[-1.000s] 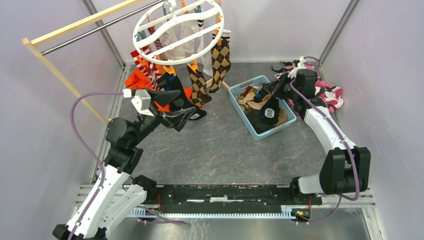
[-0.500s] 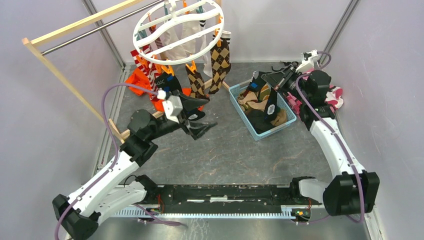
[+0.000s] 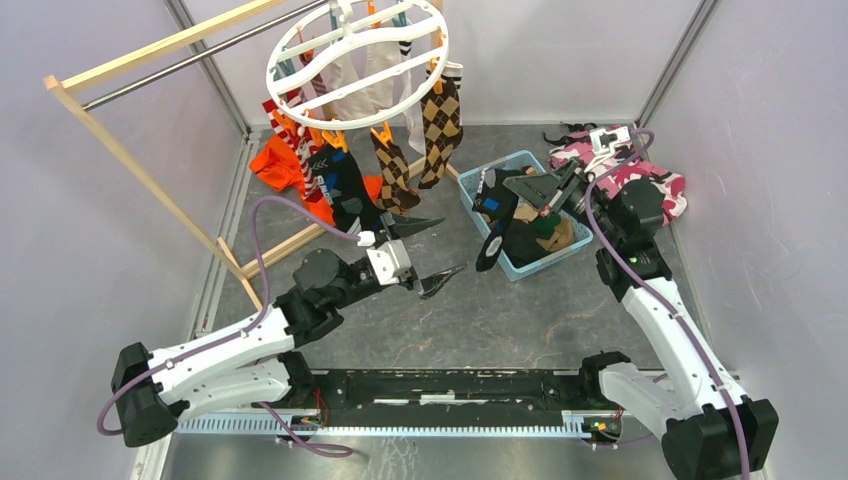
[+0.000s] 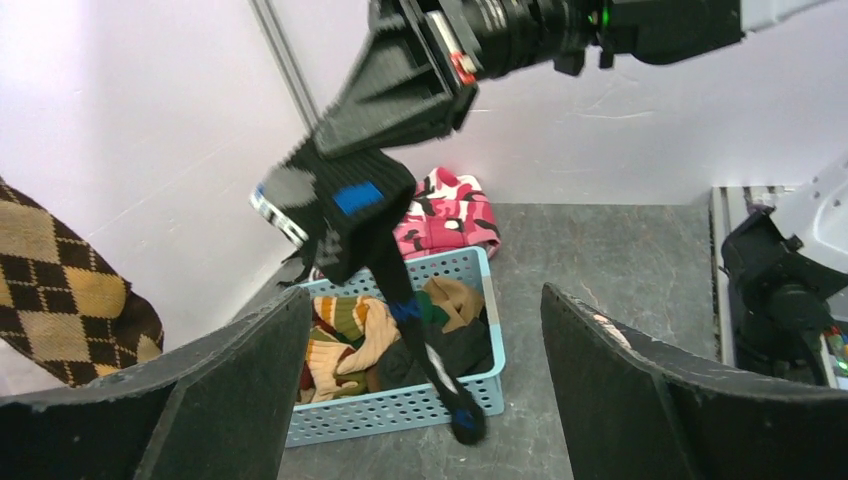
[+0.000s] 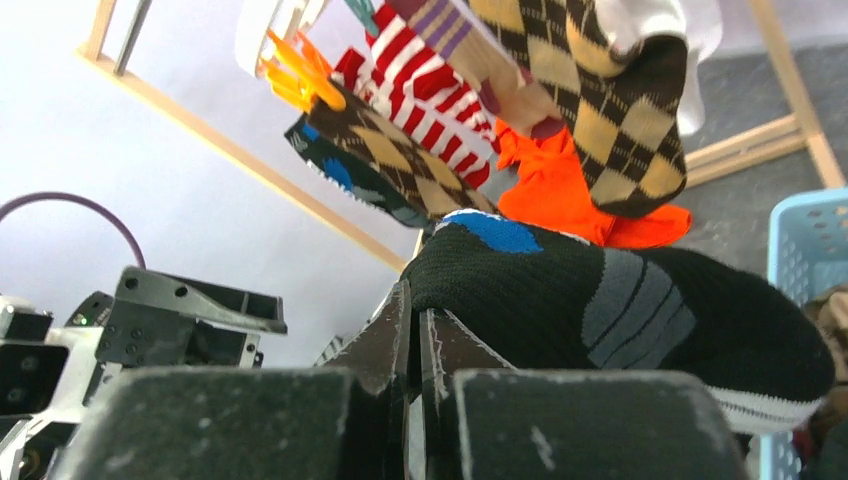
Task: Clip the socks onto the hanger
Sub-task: Pick up the sock from the bin.
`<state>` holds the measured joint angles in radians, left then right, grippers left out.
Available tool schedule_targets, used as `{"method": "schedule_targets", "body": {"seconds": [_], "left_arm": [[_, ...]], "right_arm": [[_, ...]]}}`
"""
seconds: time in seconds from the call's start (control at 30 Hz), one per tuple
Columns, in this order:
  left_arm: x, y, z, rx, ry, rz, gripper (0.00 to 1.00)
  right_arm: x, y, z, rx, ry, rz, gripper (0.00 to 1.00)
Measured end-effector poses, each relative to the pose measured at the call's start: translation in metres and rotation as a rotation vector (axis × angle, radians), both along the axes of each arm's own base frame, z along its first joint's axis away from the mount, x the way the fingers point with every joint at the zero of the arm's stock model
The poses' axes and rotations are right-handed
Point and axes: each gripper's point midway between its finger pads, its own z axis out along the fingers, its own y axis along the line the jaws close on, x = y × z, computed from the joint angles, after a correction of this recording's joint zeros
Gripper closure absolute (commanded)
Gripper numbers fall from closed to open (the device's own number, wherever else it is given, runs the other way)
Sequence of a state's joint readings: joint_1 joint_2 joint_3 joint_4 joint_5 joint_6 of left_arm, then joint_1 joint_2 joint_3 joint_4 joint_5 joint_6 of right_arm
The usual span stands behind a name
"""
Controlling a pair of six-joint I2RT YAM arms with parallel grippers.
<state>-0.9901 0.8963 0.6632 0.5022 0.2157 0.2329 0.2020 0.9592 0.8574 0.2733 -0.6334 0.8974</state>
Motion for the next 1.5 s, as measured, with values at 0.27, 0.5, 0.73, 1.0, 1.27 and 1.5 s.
{"method": "schedule_targets", "body": {"seconds": [0.27, 0.5, 0.73, 1.0, 1.27, 1.5], "left_arm": [[0.013, 0.006, 0.008, -0.061, 0.018, 0.133, 0.25], [0.026, 0.012, -0.004, -0.057, 0.046, 0.215, 0.3], [0.032, 0.007, -0.023, -0.016, 0.036, 0.236, 0.27], [0.031, 0.014, -0.047, 0.056, -0.021, 0.254, 0.28], [0.032, 0.013, -0.051, 0.086, -0.055, 0.256, 0.39], [0.04, 0.002, -0.074, 0.176, -0.062, 0.264, 0.46]], "right_arm": [[-0.021, 0.022, -0.04, -0.008, 0.094, 0.097, 1.0], [-0.025, 0.03, -0.041, -0.005, 0.09, 0.129, 1.0], [-0.025, 0.05, -0.063, -0.025, 0.159, 0.2, 1.0], [-0.023, 0.052, -0.063, -0.02, 0.162, 0.204, 1.0], [-0.025, 0.054, -0.061, -0.013, 0.162, 0.212, 1.0], [-0.026, 0.055, -0.062, -0.012, 0.165, 0.215, 1.0]]}}
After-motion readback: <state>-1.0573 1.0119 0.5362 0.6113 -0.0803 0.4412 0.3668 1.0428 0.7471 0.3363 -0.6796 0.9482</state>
